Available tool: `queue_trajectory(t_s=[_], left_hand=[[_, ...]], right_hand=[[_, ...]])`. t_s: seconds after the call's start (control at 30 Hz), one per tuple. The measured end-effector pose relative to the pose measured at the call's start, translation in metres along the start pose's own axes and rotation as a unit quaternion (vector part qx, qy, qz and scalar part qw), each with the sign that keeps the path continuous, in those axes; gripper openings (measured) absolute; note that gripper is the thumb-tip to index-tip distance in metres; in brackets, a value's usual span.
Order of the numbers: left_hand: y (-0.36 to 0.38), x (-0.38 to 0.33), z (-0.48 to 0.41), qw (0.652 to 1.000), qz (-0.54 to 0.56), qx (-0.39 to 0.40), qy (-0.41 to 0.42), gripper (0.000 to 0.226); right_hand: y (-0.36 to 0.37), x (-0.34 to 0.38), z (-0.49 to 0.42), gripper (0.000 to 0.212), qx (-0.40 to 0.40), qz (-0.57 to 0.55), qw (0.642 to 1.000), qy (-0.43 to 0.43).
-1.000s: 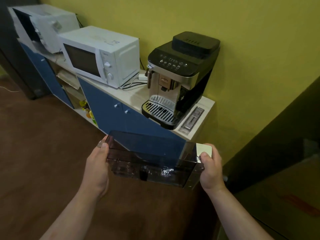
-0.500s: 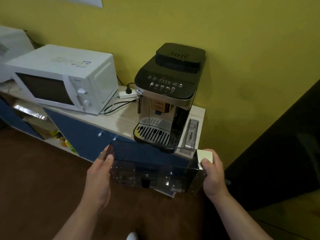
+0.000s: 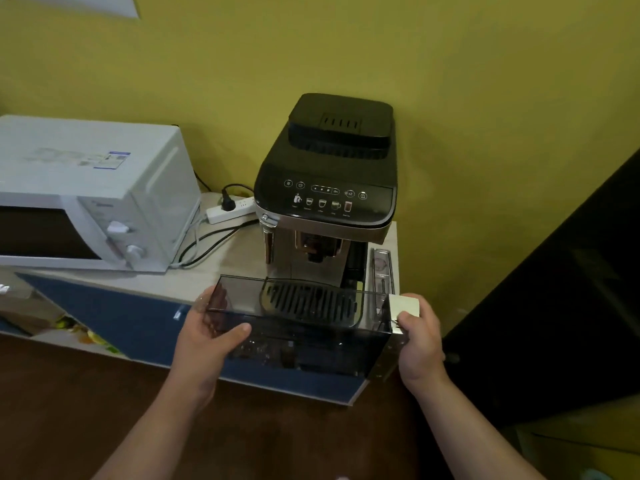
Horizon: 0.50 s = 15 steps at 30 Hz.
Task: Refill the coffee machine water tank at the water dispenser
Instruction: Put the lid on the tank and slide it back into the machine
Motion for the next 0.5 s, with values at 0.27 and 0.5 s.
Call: queue_trajectory(t_s=[0.27,0.5], left_hand=[[0.015,0.002,-0.059,0.999,-0.014,0.016,-0.025,0.091],[0.011,0.01,-0.087,0.998,-0.05,0.016,-0.038,0.086]], right_hand=[[0.011,-0.002,-0.045,0.021,0.006,0.004,1.0,-0.012],[0.013,-0.015,-0.069,0.021,-0.004,0.024,0.999,-0.023]])
Point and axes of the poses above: each hand's wrist, its own z-axis away from the middle knuckle, its own y-axis out of the palm, x = y × z, the point moved 8 cm from there along -z, towards the middle knuckle, and after that the axes turned 4 degrees about -z, right-handed, at the moved point
